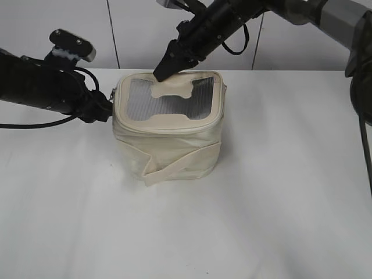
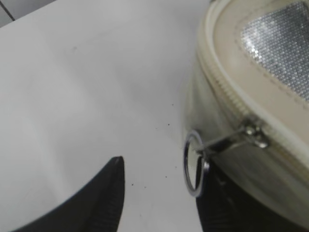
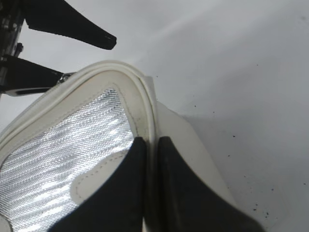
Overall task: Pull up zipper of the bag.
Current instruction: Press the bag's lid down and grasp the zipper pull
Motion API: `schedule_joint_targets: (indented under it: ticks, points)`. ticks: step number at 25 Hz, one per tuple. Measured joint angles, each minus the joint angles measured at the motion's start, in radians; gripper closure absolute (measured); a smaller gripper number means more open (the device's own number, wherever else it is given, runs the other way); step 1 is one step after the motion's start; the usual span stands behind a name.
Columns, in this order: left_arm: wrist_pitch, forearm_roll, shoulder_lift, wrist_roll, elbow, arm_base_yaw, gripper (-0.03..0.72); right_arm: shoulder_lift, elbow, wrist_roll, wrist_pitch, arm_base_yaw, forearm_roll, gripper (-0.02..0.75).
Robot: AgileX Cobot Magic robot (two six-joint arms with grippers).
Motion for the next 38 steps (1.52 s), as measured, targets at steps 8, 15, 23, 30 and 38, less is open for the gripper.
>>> schedule_joint_targets:
  ticks: [8,15,23,30,38]
  points:
    - [0.018,0.016,0.002,0.004,-0.053,0.000,0.353,0.000,0.000,0.002,0.000,0.000,0.000,0.690]
    - [0.041,0.047,0.043,0.004,-0.060,-0.005,0.564,0.000,0.000,0.002,0.000,0.000,0.000,0.690]
    - [0.048,0.091,0.042,0.004,-0.060,-0.012,0.678,0.000,0.000,0.002,0.000,0.000,0.000,0.690]
    - [0.050,0.098,-0.059,0.005,0.010,-0.013,0.678,0.000,0.000,0.003,-0.001,0.000,0.000,0.690]
    - [0.045,0.096,-0.139,0.005,0.120,-0.013,0.678,0.000,0.000,0.003,-0.001,0.000,0.000,0.690]
